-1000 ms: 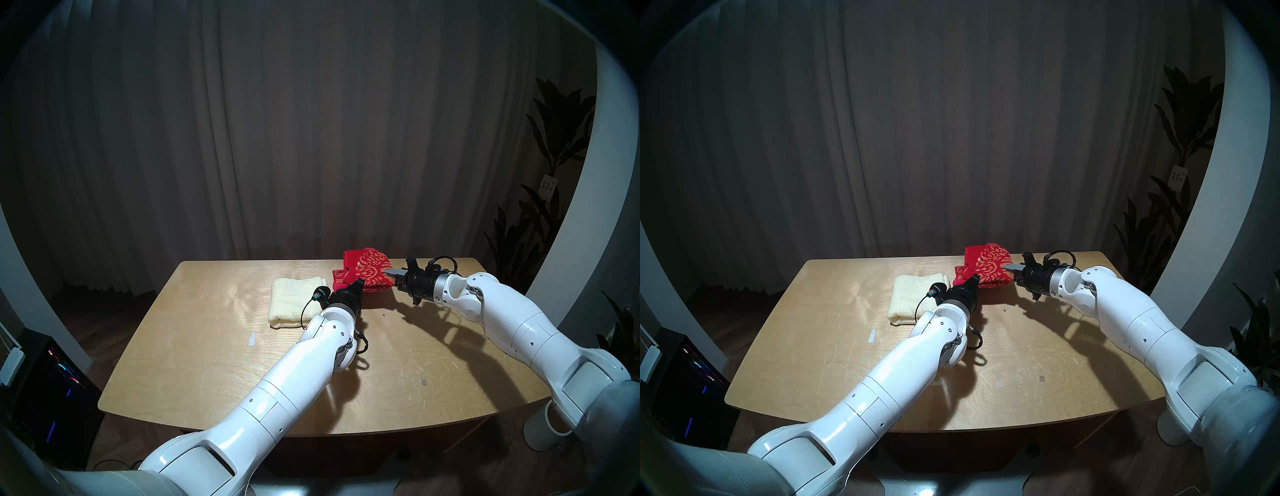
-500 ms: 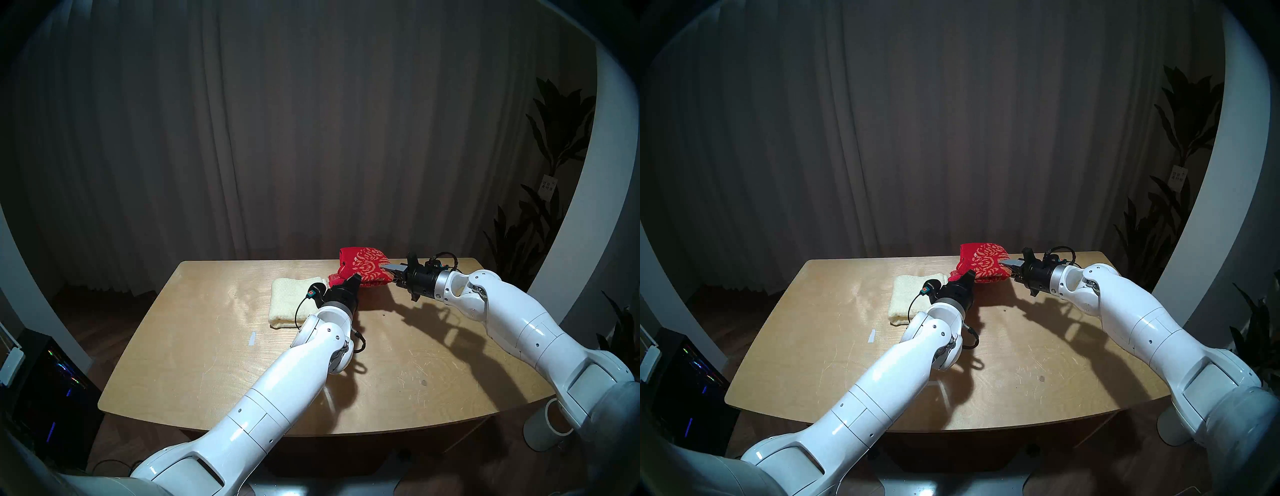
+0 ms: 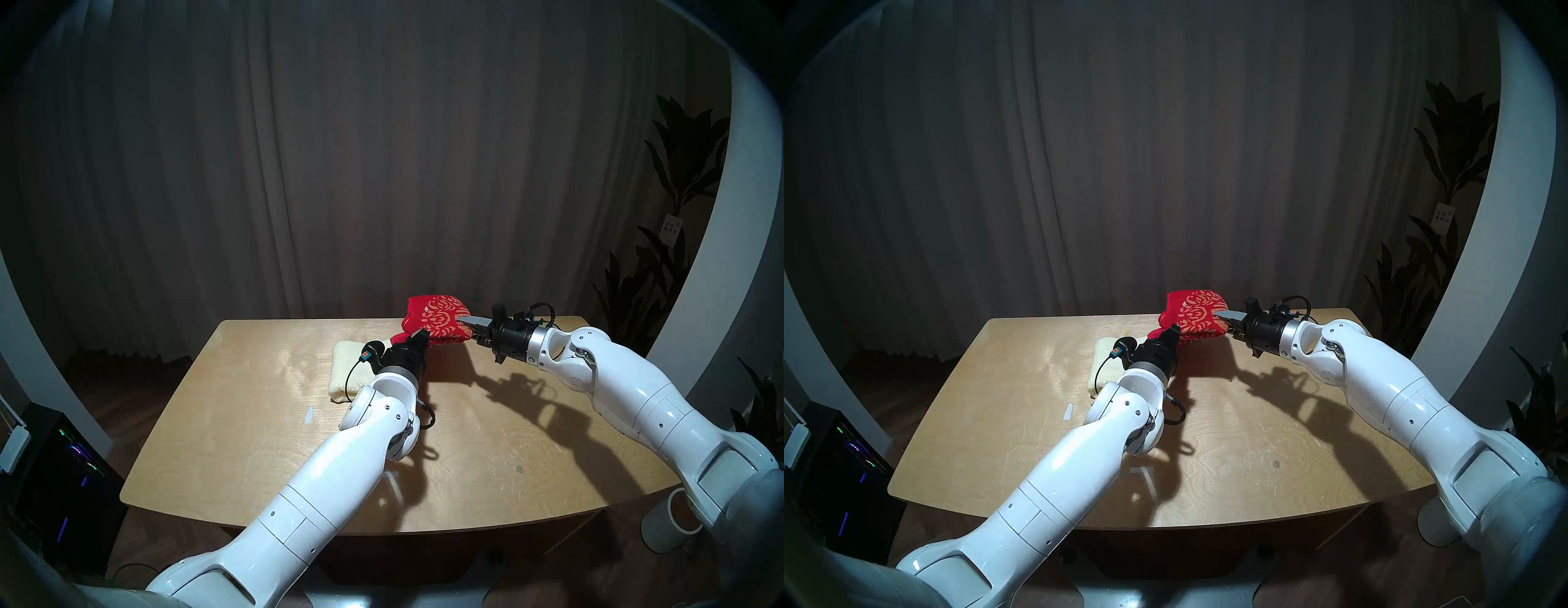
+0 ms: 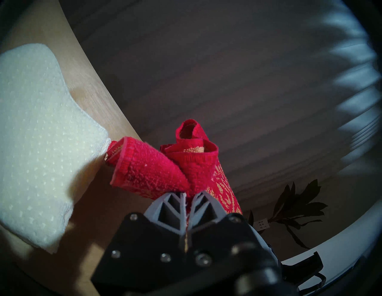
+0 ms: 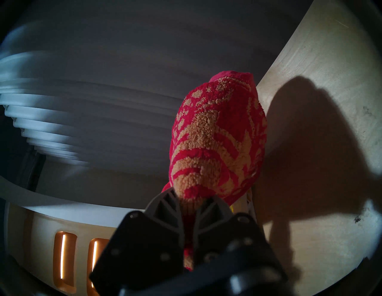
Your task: Fold each towel twice and stack them on table
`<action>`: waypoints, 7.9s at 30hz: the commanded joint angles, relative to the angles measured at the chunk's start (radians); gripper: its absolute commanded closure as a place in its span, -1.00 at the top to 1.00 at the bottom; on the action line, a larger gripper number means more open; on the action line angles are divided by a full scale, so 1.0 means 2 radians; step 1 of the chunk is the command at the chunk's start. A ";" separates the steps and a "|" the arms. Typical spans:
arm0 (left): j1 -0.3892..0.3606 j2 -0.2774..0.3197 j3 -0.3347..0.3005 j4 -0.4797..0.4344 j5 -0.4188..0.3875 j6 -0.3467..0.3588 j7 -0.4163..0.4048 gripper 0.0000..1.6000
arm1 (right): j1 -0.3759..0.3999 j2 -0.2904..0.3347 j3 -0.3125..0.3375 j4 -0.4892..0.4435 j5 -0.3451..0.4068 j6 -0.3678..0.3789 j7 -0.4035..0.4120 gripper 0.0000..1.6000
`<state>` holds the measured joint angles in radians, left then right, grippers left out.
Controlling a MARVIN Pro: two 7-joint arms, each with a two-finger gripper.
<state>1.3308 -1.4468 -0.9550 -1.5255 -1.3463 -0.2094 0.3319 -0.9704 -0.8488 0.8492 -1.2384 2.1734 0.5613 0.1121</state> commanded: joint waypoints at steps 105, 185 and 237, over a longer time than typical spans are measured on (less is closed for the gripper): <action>0.113 0.103 -0.098 -0.045 -0.051 0.000 -0.058 -1.00 | 0.053 -0.119 -0.081 0.007 -0.093 -0.058 -0.143 -1.00; 0.158 0.249 -0.116 -0.200 0.142 -0.013 0.095 1.00 | 0.059 0.042 -0.101 -0.172 -0.285 -0.104 -0.263 1.00; -0.028 0.208 -0.091 0.024 0.449 0.013 -0.011 1.00 | 0.060 0.014 -0.096 -0.038 -0.505 -0.377 -0.213 1.00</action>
<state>1.3763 -0.9727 -1.1099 -1.5159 -0.4668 -0.1922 0.3425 -0.9169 -0.7753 0.6335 -1.3911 1.1404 -0.1911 -0.3978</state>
